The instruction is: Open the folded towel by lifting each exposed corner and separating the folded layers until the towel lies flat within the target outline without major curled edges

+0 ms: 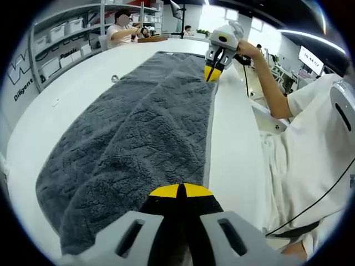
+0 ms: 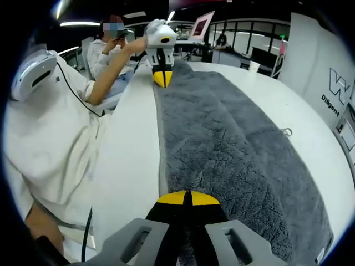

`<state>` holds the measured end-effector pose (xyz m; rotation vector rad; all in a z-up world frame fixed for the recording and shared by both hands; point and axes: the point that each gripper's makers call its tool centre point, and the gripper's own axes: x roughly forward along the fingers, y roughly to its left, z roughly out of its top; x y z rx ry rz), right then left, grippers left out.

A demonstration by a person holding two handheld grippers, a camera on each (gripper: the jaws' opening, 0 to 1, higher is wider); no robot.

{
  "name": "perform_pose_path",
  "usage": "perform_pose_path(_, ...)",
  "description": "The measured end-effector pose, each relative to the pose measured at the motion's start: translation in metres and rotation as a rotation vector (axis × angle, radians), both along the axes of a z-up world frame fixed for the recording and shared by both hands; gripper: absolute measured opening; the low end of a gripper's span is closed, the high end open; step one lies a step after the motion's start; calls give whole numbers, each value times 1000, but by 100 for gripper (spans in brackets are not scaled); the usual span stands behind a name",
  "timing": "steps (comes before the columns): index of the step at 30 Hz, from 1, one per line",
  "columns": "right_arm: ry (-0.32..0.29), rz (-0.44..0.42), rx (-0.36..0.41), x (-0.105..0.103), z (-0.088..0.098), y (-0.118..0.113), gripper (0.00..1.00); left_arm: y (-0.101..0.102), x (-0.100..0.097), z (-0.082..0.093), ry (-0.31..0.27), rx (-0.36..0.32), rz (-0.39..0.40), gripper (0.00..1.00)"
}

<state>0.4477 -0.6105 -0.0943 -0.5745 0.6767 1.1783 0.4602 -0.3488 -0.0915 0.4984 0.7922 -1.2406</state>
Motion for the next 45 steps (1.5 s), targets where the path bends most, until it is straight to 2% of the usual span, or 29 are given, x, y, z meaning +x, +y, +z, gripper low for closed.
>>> perform_pose_path(16,19,11,-20,-14,-1,-1,0,0,-12,0,27,-4,-23,1)
perform_pose_path(27,43,17,-20,-21,-1,-3,0,-1,-17,-1,19,4,-48,1)
perform_pose_path(45,73,17,-29,-30,-1,-2,0,-1,-27,-1,40,20,-74,1)
